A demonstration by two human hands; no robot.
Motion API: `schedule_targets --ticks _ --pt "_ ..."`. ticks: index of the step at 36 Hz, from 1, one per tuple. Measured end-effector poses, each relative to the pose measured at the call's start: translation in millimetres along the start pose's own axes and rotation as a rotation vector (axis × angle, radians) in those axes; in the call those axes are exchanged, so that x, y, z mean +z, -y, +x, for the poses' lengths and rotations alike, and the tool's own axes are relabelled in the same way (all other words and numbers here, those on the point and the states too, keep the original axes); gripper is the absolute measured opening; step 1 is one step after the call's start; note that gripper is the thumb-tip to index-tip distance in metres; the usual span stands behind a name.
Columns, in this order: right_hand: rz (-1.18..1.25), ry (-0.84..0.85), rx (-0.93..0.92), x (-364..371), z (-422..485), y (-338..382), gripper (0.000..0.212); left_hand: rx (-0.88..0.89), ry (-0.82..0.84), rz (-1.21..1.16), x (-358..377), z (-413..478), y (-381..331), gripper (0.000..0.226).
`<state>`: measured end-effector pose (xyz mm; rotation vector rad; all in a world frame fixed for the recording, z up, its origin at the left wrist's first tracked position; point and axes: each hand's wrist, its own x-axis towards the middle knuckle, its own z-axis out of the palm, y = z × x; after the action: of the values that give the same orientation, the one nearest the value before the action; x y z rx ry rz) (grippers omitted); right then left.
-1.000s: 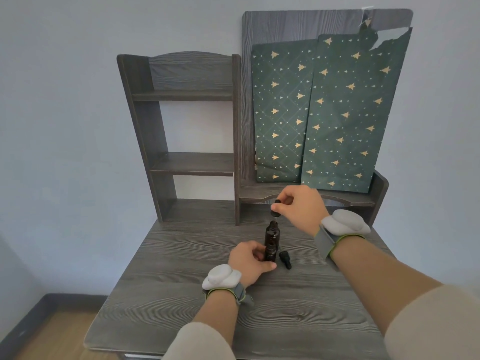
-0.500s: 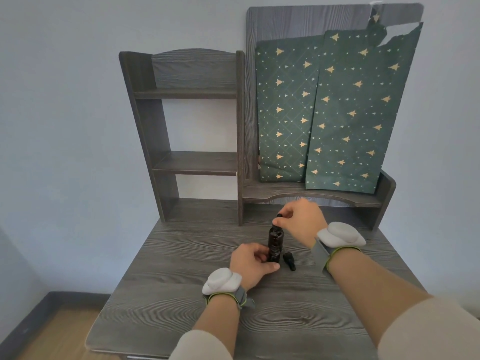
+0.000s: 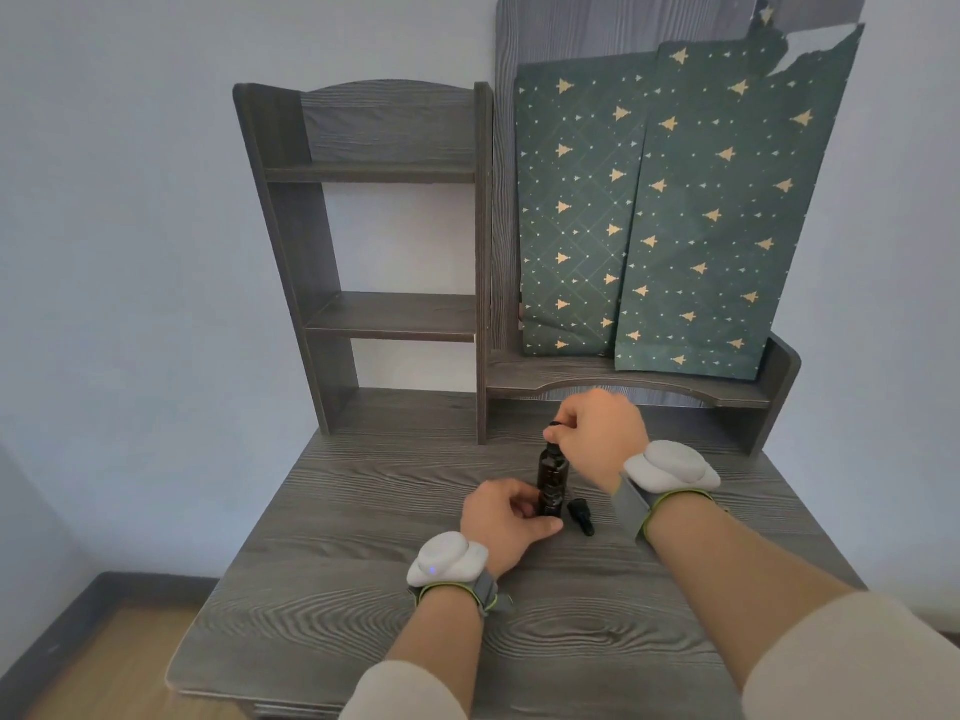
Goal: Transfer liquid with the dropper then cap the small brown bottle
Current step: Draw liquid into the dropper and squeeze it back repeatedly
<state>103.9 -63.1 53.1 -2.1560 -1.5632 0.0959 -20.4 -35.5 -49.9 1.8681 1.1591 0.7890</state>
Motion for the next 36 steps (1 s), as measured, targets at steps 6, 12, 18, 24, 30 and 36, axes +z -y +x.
schedule_targets --ticks 6,12,18,24,30,36 --pt "-0.010 -0.005 -0.023 -1 0 0 0.017 -0.008 -0.001 0.000 1 1 0 0.033" --pt "-0.007 -0.001 -0.026 -1 1 -1 0.017 0.000 0.007 0.006 0 2 1 0.032" --pt "0.035 -0.003 -0.002 1 1 -4 0.017 -0.003 0.009 0.004 0 2 1 0.032" --pt "0.096 0.010 0.028 4 -1 -9 0.018 -0.001 0.015 0.010 -1 3 1 0.031" --pt "0.132 0.033 0.035 3 -1 -12 0.022 -0.005 0.034 0.018 -1 3 1 0.033" --pt "0.148 0.022 0.042 -4 0 -15 0.019 -0.014 0.043 0.019 -2 3 1 0.034"
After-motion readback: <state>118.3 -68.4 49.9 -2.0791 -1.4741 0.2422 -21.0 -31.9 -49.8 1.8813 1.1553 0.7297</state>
